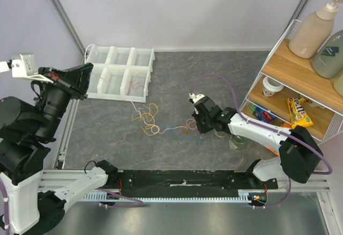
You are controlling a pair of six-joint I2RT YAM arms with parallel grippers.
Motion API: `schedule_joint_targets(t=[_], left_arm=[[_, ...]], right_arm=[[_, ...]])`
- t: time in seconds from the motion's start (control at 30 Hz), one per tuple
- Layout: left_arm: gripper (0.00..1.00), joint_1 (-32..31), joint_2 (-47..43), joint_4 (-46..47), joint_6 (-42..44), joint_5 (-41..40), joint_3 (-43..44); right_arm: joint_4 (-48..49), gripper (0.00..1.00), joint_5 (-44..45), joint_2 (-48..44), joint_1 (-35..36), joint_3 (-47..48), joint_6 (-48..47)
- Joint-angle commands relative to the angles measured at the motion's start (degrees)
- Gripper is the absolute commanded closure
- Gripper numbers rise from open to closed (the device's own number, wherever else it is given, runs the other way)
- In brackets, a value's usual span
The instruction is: Untangle the cables
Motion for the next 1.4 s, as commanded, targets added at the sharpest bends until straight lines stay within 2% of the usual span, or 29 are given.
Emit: schedule_joint_targets(t=[0.0,0.17,0.33,0.43,0.6,0.7,0.8,0.93,1.13,1.37], left_arm=[[0.98,0.35,3.27,0.10,-2.18,2.49,3.82],[0.98,0.35,2.21,0.97,-5.70,-0.58,5.14],[0.98,0.35,5.63,2.92,-1.22,0.39,12.17],[0.98,0.26,6.08,2.12,-3.31,1.96,13.15],[0.98,0.35,2.39,5.81,-6.84,3.91,5.25],[0.98,0.35,3.53,5.90,-6.93,4.42,5.49],[0.98,0.35,4.85,5.90,-7.28,6.18,7.08],[0.99,0.35,4.85,5.81,-9.12,7.86,6.99],[0.98,0.26,3.53,6.60,-11.76,7.59,4.44],[0.99,0.35,3.36,6.95,-14.74,9.18,4.27]], right_arm=[[-0.94,1.00,-0.27,0.34,-0.19,2.64,-2.80],[-1.12,1.00,2.89,-0.09,-0.19,1.42,-4.82],[-0.94,1.00,1.76,2.18,-0.19,1.06,-5.00],[-2.25,0.85,-2.37,2.10,-0.19,3.16,-6.23],[-6.21,0.66,-2.99,-2.55,-0.19,9.66,-9.21],[-7.09,0.54,-4.66,-4.66,-0.19,13.97,-10.80],[-5.87,0.43,-12.81,-4.93,-0.11,17.57,-11.15],[4.12,0.28,-25.48,-6.68,3.75,18.56,-11.24],[20.05,0.03,-29.54,-5.29,8.33,17.93,-5.27],[29.02,0.02,-23.13,-1.68,12.02,18.82,1.40]])
